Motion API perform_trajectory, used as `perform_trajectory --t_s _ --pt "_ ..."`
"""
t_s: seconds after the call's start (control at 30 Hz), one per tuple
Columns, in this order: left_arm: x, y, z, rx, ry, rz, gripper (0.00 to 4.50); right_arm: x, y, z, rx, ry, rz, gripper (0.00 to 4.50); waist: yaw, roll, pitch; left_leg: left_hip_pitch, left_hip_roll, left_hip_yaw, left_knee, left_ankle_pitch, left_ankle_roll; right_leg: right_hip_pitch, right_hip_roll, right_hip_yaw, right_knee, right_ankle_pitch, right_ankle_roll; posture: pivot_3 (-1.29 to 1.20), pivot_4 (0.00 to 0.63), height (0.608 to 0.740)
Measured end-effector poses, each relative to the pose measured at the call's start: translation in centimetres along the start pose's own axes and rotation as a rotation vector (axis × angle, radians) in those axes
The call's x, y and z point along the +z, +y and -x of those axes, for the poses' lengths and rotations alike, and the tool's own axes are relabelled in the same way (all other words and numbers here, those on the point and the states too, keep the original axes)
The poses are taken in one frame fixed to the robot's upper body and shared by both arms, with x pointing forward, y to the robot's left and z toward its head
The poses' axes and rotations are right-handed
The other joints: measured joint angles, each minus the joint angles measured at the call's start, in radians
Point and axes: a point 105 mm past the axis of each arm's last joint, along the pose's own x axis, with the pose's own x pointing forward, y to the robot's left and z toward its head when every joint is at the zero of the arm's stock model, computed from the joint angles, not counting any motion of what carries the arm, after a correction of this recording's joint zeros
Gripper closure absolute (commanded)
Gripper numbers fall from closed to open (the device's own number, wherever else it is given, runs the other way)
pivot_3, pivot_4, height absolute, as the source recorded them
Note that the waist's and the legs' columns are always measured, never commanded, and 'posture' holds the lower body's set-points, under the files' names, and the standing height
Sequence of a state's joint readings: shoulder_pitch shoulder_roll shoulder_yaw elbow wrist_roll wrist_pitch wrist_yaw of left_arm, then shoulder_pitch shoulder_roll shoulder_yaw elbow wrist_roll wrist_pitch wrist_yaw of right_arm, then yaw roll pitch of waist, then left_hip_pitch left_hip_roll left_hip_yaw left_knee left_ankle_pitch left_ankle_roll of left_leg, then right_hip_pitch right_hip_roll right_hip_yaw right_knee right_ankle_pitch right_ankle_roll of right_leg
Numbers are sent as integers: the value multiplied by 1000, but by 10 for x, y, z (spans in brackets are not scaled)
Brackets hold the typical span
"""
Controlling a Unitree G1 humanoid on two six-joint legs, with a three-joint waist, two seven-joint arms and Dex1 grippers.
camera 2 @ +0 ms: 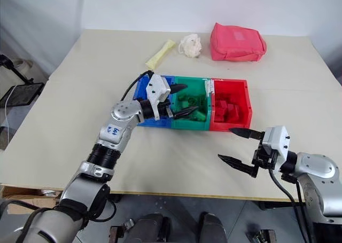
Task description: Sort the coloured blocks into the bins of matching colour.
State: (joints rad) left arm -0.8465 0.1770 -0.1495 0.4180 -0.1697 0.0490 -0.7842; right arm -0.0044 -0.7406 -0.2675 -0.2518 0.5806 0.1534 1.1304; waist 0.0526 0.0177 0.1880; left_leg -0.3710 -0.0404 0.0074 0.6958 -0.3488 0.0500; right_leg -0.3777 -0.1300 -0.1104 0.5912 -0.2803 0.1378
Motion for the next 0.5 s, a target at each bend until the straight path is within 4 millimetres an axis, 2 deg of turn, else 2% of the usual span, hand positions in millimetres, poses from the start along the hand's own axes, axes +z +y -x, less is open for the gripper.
perform_trajectory --t_s 0.17,0.33,0.37,0.5 --pt "-1 5 4 -4 10 3 41 5 -1 0 -16 -7 19 0 -1 0 0 0 0 0 0 0 0 0 0 0 0 0 0 0 150 740" --pt "3 17 37 0 33 -1 41 5 -3 0 -17 -9 21 0 -6 0 0 0 1 0 0 0 0 -1 0 1 1 0 0 0 150 740" --pt "4 16 45 -13 39 -1 41 6 -4 0 -20 -10 25 0 -7 0 0 1 1 0 0 0 0 -1 0 1 1 0 0 0 150 740" --pt "-11 12 113 -37 155 79 41 10 -16 0 -39 -16 33 0 -29 0 0 1 2 -1 -2 0 0 -1 0 3 2 0 -1 0 150 740"
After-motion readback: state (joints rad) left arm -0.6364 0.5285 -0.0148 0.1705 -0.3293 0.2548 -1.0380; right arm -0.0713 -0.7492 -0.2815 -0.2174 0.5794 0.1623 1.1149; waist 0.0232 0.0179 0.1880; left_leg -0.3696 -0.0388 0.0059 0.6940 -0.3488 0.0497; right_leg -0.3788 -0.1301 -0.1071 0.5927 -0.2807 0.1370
